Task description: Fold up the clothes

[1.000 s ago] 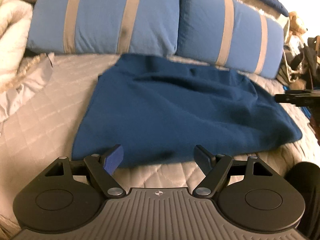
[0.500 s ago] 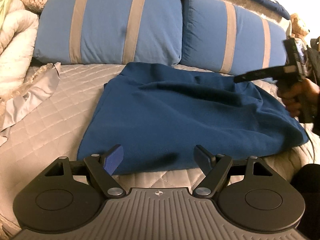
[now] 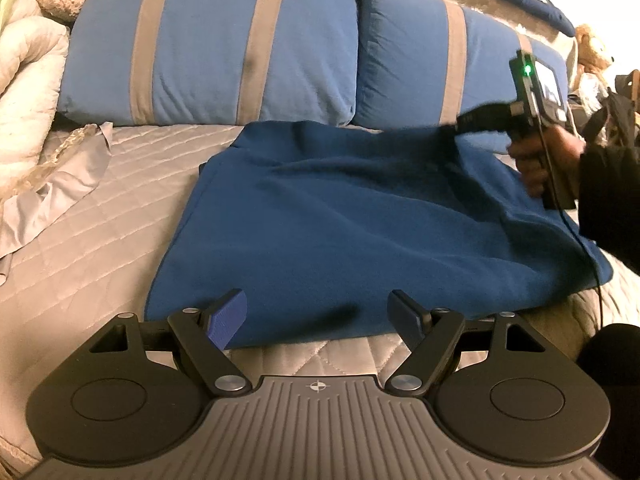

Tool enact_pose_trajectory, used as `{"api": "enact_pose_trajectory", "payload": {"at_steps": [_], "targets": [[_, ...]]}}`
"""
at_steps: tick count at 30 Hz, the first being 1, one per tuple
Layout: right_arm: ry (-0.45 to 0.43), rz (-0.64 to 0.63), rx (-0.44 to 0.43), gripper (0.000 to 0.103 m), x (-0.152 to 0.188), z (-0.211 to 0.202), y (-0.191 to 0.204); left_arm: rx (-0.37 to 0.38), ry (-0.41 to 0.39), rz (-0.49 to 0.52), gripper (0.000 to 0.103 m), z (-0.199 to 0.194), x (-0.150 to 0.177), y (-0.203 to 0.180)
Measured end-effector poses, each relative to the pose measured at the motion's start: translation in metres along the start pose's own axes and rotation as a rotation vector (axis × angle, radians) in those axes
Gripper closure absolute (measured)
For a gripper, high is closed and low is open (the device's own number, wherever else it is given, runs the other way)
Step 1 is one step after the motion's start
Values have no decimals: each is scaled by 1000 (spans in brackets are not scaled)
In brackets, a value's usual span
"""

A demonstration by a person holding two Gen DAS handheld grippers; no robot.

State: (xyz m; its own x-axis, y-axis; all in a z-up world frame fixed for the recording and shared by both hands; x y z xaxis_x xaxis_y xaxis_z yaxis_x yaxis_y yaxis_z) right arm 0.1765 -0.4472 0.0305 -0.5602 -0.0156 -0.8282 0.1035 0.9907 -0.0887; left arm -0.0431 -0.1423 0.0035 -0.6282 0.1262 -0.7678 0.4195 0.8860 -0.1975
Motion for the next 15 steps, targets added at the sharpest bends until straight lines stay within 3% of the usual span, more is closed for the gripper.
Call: {"api": "enact_pose_trajectory", "payload": {"at_steps": [7,8,10,11,12,15], "targets": [[-22,4,36,95,-11,8,-2,-16,4,17,26,0,1,-1],[-24,-3,44,89,-11,7,-2,-19,5,21,26,0,0,-1],[-28,-18,58,64,-10,5,-2,-24,4,32,26,0,0,-3],[-30,-25,65,35,-10,3,-2,-25,3,39,26,-1,0,-4],[-32,-33,72,16,-10,2,-2,-26,2,44,26,-1,0,-4],[-56,-67,80,3,-11,-18,-2,-32,1,52,26,-1,-1,-4]]}}
Point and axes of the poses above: each gripper's, at about its wrist camera, not at the fingertips, and z roughly the way its jaws point, y to its left, x to its underside, the point moved 9 cm from there along z, roughly the way its jaws point, and after that the axes turned 12 degrees about x, right-handed, at the moved point
